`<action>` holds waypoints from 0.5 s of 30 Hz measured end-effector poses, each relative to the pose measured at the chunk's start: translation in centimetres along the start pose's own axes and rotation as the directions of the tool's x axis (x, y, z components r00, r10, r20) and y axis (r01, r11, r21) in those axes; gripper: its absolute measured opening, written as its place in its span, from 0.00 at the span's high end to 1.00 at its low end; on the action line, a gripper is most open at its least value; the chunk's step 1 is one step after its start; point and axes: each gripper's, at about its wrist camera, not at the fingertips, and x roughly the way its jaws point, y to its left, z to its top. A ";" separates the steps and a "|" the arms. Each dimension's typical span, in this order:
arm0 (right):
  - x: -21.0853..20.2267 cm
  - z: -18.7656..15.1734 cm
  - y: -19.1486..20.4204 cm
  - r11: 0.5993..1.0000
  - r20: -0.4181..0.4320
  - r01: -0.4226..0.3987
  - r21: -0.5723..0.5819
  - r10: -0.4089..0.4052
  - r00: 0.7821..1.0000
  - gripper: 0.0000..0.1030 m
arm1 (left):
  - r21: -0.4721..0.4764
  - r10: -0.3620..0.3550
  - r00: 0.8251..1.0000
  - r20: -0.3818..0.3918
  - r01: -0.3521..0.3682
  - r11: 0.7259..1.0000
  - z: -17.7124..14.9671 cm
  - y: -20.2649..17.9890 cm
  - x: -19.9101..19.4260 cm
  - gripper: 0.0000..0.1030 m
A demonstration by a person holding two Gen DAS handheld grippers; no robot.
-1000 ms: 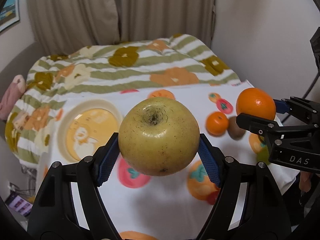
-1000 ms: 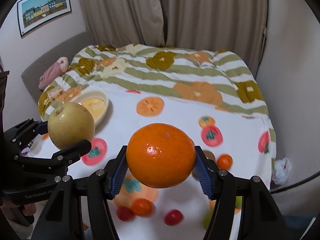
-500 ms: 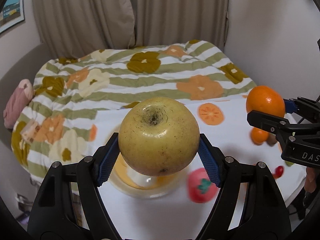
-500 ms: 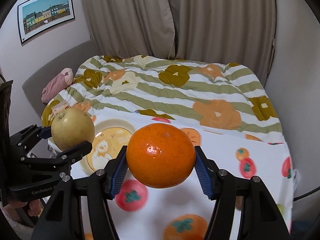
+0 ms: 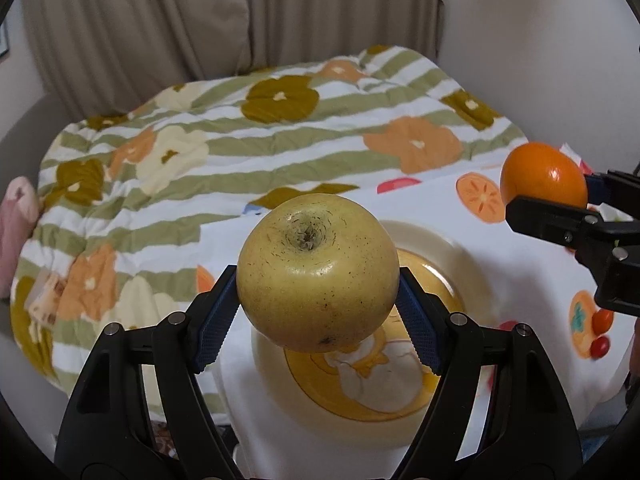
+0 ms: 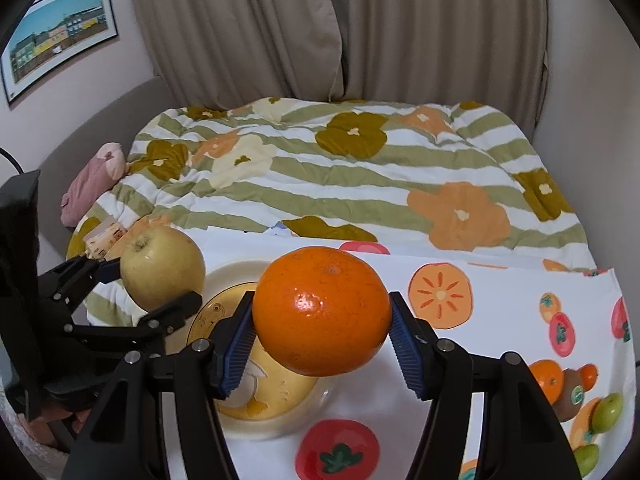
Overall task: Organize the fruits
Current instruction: 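Carry the yellow apple and orange to the duck plate and lower them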
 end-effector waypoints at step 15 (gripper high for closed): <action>2.7 -1.2 -0.3 0.995 -0.068 0.059 0.074 -0.054 0.996 0.43 | 0.153 -0.030 0.996 -0.087 0.043 0.987 -1.0 -2.4 5.3 0.21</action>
